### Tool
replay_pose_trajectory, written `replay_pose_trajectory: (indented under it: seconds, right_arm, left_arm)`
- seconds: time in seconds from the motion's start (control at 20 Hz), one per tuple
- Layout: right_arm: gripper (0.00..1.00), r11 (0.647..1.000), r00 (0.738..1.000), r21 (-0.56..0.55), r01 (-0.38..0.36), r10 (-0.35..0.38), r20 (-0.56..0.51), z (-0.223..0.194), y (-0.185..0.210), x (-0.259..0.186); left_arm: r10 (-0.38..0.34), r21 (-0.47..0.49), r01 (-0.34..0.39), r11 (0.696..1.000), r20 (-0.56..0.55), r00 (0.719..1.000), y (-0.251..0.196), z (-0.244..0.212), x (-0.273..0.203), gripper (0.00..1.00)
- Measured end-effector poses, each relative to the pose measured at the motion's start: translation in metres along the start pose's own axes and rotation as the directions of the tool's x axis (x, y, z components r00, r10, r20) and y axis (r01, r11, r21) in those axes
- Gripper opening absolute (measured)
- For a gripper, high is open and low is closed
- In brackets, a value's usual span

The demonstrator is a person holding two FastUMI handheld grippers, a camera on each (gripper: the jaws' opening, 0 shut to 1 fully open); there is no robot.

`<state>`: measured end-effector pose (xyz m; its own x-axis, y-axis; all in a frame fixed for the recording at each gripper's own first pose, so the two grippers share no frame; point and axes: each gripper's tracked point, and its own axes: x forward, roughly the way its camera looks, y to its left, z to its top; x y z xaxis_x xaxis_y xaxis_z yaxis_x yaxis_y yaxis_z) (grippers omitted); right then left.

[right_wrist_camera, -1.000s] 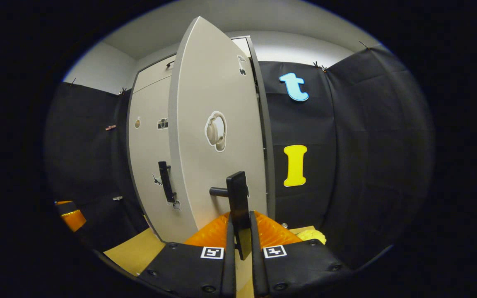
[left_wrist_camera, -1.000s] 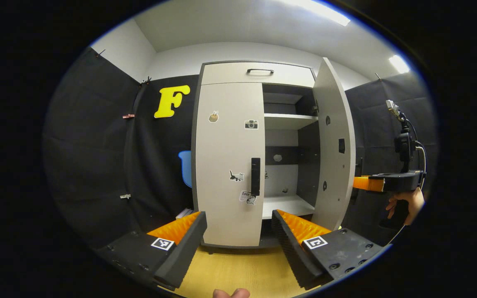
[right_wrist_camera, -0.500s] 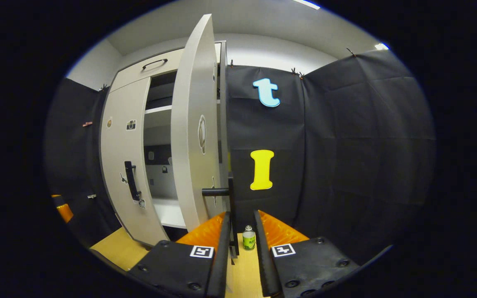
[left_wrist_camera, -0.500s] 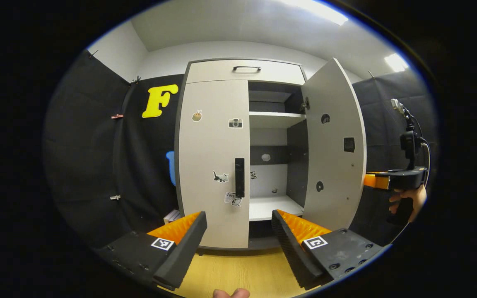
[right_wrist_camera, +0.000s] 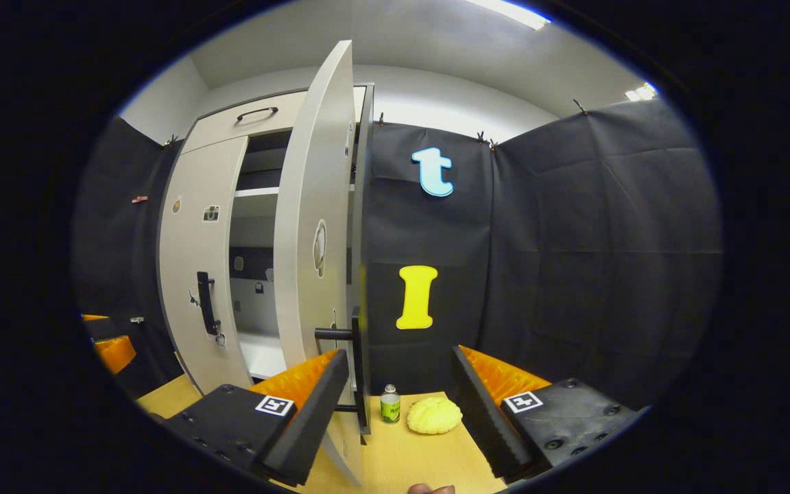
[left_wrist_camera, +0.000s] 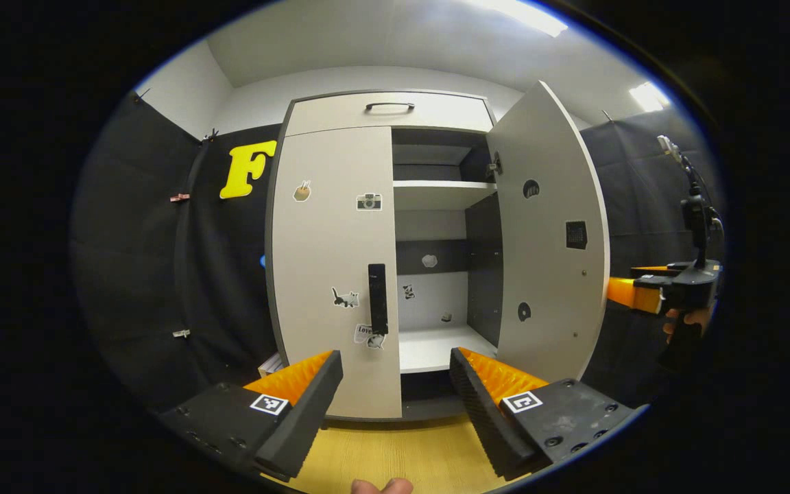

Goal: Open the right door of the double-door shoe cabinet with the right hand, and open the left door with the left hand.

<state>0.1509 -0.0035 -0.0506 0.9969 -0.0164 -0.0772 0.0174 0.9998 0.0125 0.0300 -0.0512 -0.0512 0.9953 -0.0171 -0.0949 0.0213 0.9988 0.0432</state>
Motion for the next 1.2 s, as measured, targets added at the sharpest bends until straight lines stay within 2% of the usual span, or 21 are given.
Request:
replay_pose_trajectory:
  seconds: [0.05,0.3,0.65,0.8,1.0,1.2]
  right_arm:
    - [0.99,1.000,1.000,0.006,0.002,-0.002,0.010,0.002,-0.001,-0.001]
    - [0.98,1.000,0.999,0.013,0.026,-0.027,0.045,0.008,-0.016,-0.009]
    - [0.98,0.998,0.997,0.023,0.061,-0.062,0.055,-0.004,-0.053,-0.023]
    - [0.98,0.997,0.996,0.021,0.068,-0.069,0.055,-0.006,-0.056,-0.020]
    - [0.98,0.997,0.995,-0.015,0.079,-0.078,0.056,-0.009,-0.059,-0.019]
    - [0.98,0.996,0.995,-0.032,0.086,-0.085,0.043,-0.015,-0.062,-0.021]
  left_arm:
    - [0.000,0.008,0.000,1.000,0.002,1.000,-0.001,0.001,0.007,0.97]
    - [0.001,0.045,-0.002,0.999,0.024,1.000,-0.002,0.008,0.059,0.97]
    - [0.015,-0.003,-0.015,1.000,0.005,1.000,0.021,0.003,0.153,0.98]
    - [0.027,-0.030,-0.028,0.999,-0.005,1.000,0.036,-0.006,0.186,0.97]
    - [0.060,-0.008,-0.060,0.998,-0.010,0.998,0.054,-0.012,0.218,0.98]
    - [0.060,0.014,-0.060,0.998,0.003,0.998,0.055,-0.014,0.241,0.86]
